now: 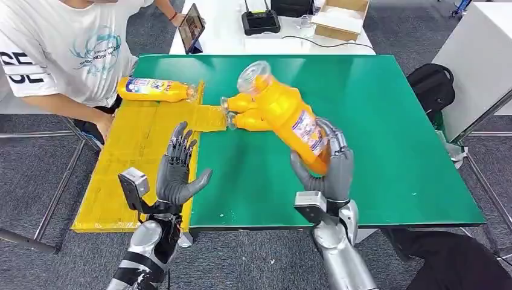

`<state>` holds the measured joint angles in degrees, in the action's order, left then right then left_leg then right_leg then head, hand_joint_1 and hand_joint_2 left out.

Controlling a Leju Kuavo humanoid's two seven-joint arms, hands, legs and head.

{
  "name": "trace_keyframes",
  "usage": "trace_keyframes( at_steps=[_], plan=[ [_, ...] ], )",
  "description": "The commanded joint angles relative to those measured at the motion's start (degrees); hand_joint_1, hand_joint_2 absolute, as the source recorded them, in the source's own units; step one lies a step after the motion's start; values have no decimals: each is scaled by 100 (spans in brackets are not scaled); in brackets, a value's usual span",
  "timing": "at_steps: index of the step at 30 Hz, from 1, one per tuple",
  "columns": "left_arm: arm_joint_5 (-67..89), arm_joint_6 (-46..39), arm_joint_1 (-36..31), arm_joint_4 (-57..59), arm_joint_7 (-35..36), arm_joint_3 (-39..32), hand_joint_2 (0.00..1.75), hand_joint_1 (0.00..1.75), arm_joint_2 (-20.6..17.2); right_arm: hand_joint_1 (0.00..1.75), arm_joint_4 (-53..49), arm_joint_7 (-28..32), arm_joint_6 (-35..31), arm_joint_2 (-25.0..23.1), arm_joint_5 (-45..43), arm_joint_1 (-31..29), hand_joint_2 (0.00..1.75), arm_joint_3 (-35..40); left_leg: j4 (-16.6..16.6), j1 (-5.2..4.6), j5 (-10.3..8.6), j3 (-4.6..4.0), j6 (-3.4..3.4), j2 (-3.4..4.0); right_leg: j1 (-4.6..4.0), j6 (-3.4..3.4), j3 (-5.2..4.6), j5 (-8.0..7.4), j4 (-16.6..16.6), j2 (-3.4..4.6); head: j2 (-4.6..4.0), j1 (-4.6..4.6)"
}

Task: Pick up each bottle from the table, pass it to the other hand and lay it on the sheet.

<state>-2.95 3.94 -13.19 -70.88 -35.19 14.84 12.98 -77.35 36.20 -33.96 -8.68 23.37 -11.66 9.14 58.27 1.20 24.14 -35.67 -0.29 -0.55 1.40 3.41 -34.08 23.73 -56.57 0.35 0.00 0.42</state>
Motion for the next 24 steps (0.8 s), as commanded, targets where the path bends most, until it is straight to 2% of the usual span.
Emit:
trace_keyframes(
  at_steps=[1,4,15,24],
  plan=[
    [-196,432,-328,312,161,420,175,0,-103,175,1779,116,197,-208,232,-539,175,562,-4,2,3,16,3,12,-5,-11,12,0,5,8,0,2],
    [-240,494,-384,415,176,445,175,0,-71,175,2076,112,169,-283,414,-635,175,797,-5,3,5,19,4,20,-6,-13,13,0,5,14,0,0],
    [-240,494,-384,415,176,445,175,0,-71,175,2076,112,169,-283,414,-635,175,797,-5,2,5,20,6,9,-6,-15,18,3,5,1,0,0],
    [-325,691,-475,557,215,529,175,0,-13,175,2580,20,110,-415,778,-773,175,1268,-6,4,9,31,8,16,-9,-22,26,5,7,6,0,2]
  ],
)
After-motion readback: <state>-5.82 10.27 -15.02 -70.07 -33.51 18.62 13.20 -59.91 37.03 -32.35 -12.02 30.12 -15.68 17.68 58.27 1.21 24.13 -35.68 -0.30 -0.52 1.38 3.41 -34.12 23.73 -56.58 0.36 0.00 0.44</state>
